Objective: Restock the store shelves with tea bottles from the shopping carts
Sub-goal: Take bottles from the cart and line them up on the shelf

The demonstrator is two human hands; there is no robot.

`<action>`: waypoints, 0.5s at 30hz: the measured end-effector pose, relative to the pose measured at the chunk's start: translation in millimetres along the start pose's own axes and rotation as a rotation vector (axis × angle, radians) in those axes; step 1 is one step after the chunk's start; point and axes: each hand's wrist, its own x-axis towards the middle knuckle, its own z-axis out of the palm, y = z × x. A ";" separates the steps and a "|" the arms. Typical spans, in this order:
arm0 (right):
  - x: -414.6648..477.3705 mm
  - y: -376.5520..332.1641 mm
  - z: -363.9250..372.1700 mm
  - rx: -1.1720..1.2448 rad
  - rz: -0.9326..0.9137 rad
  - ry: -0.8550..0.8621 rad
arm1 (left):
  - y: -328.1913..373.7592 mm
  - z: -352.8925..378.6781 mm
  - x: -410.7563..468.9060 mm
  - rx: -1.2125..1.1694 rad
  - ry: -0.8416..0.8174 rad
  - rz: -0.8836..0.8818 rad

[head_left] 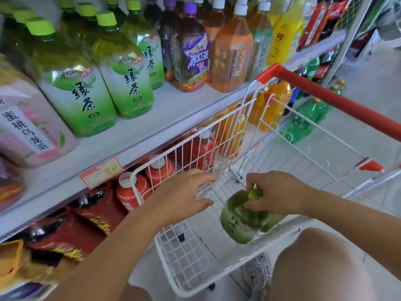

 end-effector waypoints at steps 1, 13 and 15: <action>1.4 -2.0 -1.0 0.049 -0.023 0.029 | 1.7 -0.6 1.2 -0.034 -0.004 -0.010; 14.0 -20.7 -74.8 0.888 -0.435 0.202 | 8.2 -44.8 7.2 -0.540 0.319 -0.121; 17.5 -25.9 -69.0 0.795 -0.438 0.089 | 7.1 -62.4 6.1 -0.523 0.403 -0.139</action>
